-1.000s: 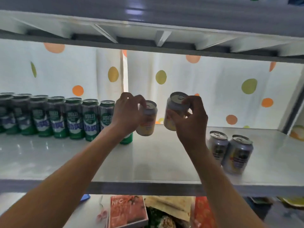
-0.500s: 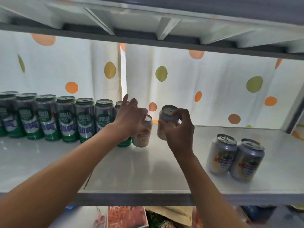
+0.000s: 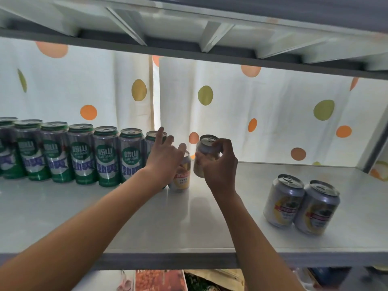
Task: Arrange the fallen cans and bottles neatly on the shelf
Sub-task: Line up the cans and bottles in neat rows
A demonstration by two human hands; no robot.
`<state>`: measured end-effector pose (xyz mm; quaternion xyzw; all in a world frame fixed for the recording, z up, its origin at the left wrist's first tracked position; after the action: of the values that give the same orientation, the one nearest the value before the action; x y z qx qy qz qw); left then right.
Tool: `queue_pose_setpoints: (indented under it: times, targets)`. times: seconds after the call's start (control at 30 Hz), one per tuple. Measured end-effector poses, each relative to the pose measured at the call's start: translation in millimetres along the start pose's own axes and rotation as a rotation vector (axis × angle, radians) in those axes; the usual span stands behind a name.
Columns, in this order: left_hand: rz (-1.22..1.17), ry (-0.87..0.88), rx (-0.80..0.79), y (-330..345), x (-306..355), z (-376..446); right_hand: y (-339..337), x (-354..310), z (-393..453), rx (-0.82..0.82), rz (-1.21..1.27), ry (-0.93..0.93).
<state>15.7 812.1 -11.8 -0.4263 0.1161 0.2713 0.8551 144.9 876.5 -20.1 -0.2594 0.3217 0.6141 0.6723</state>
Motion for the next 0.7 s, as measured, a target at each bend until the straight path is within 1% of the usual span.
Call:
queue_pose_setpoints:
  times: [0.1,0.23,0.27,0.33,0.4,0.43,0.53,0.7]
  targets:
    - [0.016,0.036,0.057,2.4,1.7,-4.3,1.6,-2.9,2.1,0.005,0.009,-0.019]
    - [-0.061,0.006,0.169,-4.2,1.1,-11.6,0.5,-0.5,2.5,0.007,0.027,-0.032]
    - [-0.106,-0.007,0.210,-6.7,1.8,-14.5,-0.1,1.7,2.6,0.010,0.025,-0.028]
    - [-0.252,-0.063,0.351,-11.6,2.6,-21.9,0.5,8.2,2.4,0.010,0.011,-0.003]
    - [-0.423,-0.168,0.496,-15.2,2.4,-32.9,1.6,17.2,0.5,0.009,-0.006,0.044]
    - [-0.477,-0.223,0.542,-14.5,2.9,-37.5,0.9,21.6,-0.6,0.014,-0.013,0.063]
    - [-0.522,-0.339,0.569,-6.9,3.6,-43.9,1.1,28.3,-3.5,0.022,-0.030,0.052]
    - [-0.527,-0.390,0.593,1.7,-6.5,-48.8,3.1,38.0,-6.4,0.015,-0.016,0.061]
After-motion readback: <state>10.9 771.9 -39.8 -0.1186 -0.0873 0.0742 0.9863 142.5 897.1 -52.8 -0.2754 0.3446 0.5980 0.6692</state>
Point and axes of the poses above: each hand's wrist, its own z-axis towards the middle knuckle, its own y-axis out of the palm, x = y × z, the point moved 9 cm from there along z, towards the middle knuckle, and after that the axes turned 13 degrees about x, right-handed, at the moved point
